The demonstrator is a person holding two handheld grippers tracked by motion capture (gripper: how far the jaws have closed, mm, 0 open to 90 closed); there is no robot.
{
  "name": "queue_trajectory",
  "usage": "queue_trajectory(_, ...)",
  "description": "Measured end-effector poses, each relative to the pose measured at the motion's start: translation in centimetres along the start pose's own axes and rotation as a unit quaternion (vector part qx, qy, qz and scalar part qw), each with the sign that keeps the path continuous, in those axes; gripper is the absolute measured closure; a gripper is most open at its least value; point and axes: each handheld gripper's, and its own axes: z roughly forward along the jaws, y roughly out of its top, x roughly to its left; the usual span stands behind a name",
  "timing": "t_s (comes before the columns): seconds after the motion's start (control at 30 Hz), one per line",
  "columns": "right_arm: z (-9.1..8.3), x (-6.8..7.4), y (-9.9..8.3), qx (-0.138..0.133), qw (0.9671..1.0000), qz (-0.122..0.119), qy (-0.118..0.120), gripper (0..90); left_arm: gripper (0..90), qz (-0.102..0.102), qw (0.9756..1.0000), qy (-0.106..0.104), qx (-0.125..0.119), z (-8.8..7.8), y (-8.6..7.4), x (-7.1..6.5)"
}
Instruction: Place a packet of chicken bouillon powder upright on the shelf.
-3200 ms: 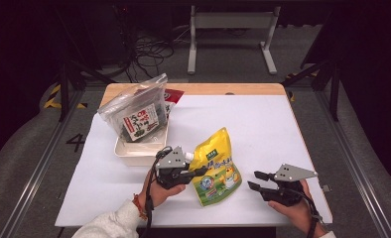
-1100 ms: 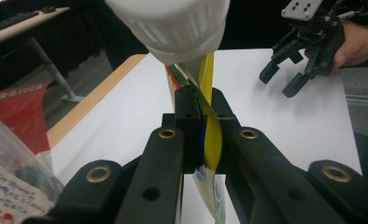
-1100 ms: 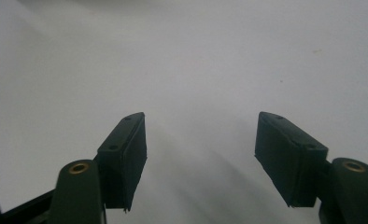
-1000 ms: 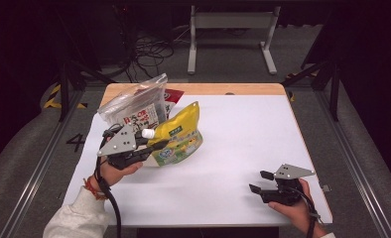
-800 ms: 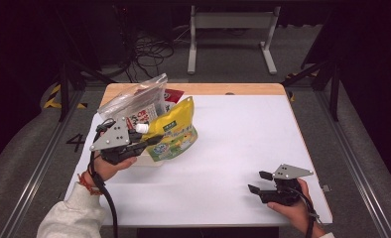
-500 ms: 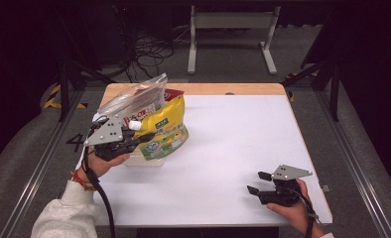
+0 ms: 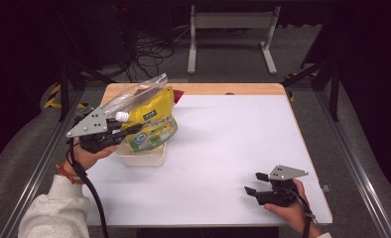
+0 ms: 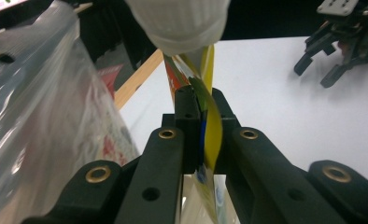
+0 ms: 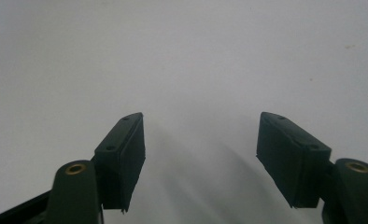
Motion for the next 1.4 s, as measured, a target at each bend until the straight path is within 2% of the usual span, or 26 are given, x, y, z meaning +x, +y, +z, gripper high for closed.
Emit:
queue_trajectory(0.03,0.1,0.1,0.0,0.001,1.0,-0.002,0.001,32.8,86.1,-0.004,0.9999,-0.009,0.004,-0.1,-0.4,0.2)
queue_trajectory(0.23,0.3,0.2,0.0,0.007,1.0,-0.005,0.0,32.5,86.1,-0.016,0.9997,-0.01,0.013,-0.5,-1.8,0.5)
queue_trajectory(0.33,0.3,0.2,0.0,0.008,0.9999,-0.005,0.001,32.5,86.0,-0.029,0.9989,-0.027,0.025,-0.7,-2.8,1.0)
queue_trajectory(0.43,0.3,0.2,0.0,0.008,0.9999,-0.006,0.0,32.4,86.1,-0.046,0.9982,-0.029,0.024,-1.1,-3.7,1.6)
queue_trajectory(0.53,0.4,0.2,-0.1,0.01,0.9999,-0.004,0.0,32.4,86.1,-0.053,0.998,-0.026,0.023,-1.7,-4.3,1.9)
queue_trajectory(0.6,0.4,0.2,-0.1,0.011,0.9999,-0.005,0.001,32.4,86.1,-0.052,0.9981,-0.024,0.024,-1.9,-4.3,1.9)
queue_trajectory(0.63,0.5,0.2,-0.1,0.012,0.9999,-0.006,0.001,32.3,86.1,-0.055,0.9981,-0.02,0.02,-2.6,-4.4,1.9)
queue_trajectory(0.73,0.7,0.3,0.0,0.014,0.9999,-0.005,0.003,32.1,86.3,-0.054,0.9979,-0.014,0.033,-3.3,-4.3,1.9)
queue_trajectory(0.8,0.8,0.4,0.0,0.018,0.9998,-0.008,0.005,32.0,86.4,-0.059,0.9972,-0.033,0.032,-3.6,-4.4,2.1)
queue_trajectory(0.9,0.7,0.4,0.1,0.017,0.9998,-0.011,0.0,31.8,86.4,-0.064,0.9959,-0.046,0.043,-2.8,-4.5,2.0)
queue_trajectory(1.0,0.7,0.5,0.0,0.019,0.9997,-0.012,0.0,31.7,86.4,-0.069,0.9955,-0.051,0.04,-1.9,-4.6,1.8)
queue_trajectory(1.1,0.9,0.6,0.0,0.024,0.9996,-0.015,0.0,31.4,86.2,-0.076,0.9954,-0.043,0.039,-1.4,-4.8,1.9)
queue_trajectory(1.17,0.9,0.6,0.0,0.025,0.9996,-0.016,0.002,31.0,85.8,-0.083,0.9948,-0.03,0.051,-1.1,-4.9,2.0)
queue_trajectory(1.27,0.9,0.6,-0.1,0.027,0.9995,-0.016,0.003,30.8,86.4,-0.079,0.9953,-0.031,0.047,-1.5,-5.0,2.0)
queue_trajectory(1.4,1.0,0.4,-0.1,0.028,0.9995,-0.013,0.004,29.7,86.3,-0.088,0.9946,-0.032,0.046,-2.2,-5.1,2.1)
